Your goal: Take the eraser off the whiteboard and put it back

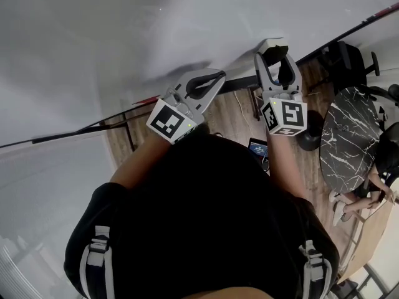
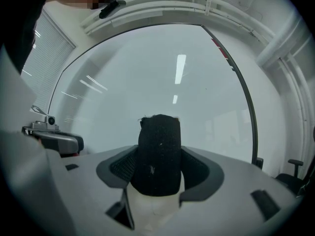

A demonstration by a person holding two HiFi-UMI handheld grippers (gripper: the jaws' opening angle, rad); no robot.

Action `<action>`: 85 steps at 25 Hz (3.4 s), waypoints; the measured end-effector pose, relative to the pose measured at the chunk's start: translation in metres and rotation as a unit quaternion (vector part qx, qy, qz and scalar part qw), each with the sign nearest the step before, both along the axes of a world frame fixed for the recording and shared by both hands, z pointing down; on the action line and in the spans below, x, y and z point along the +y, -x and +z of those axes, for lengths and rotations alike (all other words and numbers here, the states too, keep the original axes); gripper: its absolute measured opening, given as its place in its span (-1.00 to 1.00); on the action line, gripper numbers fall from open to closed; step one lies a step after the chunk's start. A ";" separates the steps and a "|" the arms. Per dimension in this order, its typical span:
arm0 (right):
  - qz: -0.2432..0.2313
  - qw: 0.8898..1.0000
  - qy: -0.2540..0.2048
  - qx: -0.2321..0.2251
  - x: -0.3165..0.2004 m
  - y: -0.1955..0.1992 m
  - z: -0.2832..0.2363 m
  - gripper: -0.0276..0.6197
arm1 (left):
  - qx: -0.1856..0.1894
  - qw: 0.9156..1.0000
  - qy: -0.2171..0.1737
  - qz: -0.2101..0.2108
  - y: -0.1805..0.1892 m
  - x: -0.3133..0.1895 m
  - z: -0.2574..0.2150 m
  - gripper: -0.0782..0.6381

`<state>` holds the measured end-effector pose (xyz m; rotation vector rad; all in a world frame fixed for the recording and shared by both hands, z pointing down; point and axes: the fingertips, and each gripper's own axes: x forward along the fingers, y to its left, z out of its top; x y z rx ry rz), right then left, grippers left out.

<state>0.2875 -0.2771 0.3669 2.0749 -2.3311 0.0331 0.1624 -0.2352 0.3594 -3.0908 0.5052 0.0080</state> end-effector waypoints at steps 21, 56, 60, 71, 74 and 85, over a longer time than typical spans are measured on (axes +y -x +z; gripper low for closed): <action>-0.114 0.993 0.007 -0.024 0.066 0.058 -0.003 0.02 | -0.003 0.997 -0.029 -0.071 0.057 0.039 -0.008 -0.76; -0.296 0.955 -0.007 -0.030 0.116 0.169 0.025 -0.91 | -0.033 0.991 0.008 -0.131 0.118 0.073 0.031 -0.76; -0.295 0.955 -0.005 -0.035 0.115 0.167 0.026 -0.91 | -0.032 0.991 0.007 -0.129 0.118 0.074 0.031 -0.76; -0.286 0.958 -0.009 -0.015 0.114 0.163 0.022 -0.91 | -0.031 0.991 0.006 -0.127 0.120 0.075 0.030 -0.76; -0.284 0.959 -0.006 -0.014 0.115 0.163 0.024 -0.91 | -0.029 0.992 0.004 -0.125 0.120 0.075 0.030 -0.76; -0.282 0.959 -0.009 -0.007 0.119 0.165 0.022 -0.91 | -0.027 0.993 0.003 -0.119 0.120 0.076 0.029 -0.76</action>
